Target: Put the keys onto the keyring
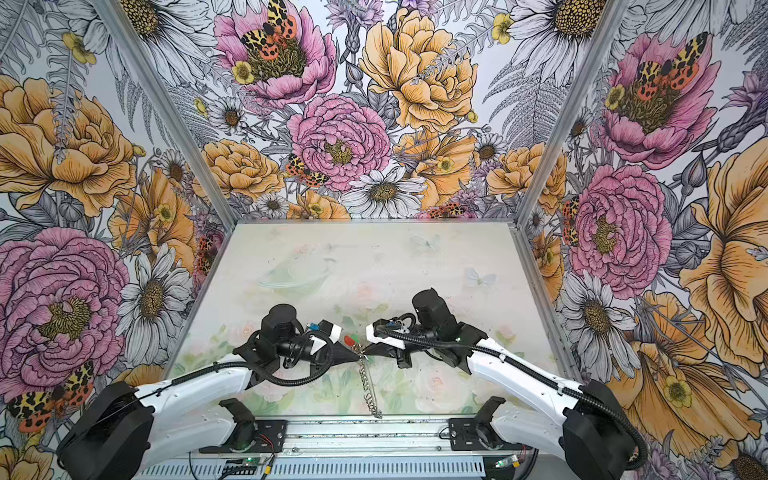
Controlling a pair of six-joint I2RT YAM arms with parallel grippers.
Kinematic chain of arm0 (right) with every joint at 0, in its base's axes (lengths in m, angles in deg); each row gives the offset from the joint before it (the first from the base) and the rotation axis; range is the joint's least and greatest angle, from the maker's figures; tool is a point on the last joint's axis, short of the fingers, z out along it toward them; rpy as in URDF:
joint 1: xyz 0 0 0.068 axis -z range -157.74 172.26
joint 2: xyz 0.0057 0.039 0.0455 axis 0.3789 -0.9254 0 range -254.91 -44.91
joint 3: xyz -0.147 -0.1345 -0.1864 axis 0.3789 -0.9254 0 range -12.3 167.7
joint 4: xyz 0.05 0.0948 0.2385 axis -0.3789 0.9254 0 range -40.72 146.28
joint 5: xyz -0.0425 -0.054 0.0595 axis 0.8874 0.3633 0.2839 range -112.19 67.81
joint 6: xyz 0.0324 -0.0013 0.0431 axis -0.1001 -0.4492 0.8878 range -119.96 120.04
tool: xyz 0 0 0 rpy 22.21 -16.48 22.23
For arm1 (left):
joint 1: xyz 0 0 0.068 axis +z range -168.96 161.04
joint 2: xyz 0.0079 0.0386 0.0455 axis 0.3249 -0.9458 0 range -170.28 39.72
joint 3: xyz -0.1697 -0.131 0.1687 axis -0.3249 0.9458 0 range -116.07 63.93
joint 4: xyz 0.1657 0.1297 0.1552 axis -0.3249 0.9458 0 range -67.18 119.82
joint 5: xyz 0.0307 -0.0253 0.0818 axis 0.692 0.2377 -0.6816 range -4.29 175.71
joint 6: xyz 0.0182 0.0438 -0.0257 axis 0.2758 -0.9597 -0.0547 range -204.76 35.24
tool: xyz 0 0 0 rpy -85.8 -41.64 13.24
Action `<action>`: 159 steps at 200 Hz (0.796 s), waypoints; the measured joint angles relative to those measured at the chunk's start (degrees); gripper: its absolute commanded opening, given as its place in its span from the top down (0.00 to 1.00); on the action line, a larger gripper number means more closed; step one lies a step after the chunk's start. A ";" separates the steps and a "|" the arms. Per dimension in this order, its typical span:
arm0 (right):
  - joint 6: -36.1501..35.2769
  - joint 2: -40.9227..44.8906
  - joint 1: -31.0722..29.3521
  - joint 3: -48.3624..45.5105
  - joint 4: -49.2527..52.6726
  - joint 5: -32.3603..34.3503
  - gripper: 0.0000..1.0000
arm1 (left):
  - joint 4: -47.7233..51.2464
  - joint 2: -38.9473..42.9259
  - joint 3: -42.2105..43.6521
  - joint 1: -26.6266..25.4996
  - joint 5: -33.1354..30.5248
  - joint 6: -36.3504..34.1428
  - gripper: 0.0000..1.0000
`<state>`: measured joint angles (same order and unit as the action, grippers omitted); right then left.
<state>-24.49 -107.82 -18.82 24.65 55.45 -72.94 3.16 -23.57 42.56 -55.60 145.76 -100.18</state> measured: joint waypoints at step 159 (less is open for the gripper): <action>-0.87 -2.80 0.28 1.18 1.53 -0.11 0.94 | 1.49 -0.96 0.00 -0.37 -0.26 0.02 1.00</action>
<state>-25.37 -110.62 -18.53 25.83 56.98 -73.04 4.65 -24.53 42.56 -55.97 145.50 -100.16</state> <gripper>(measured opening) 0.061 0.049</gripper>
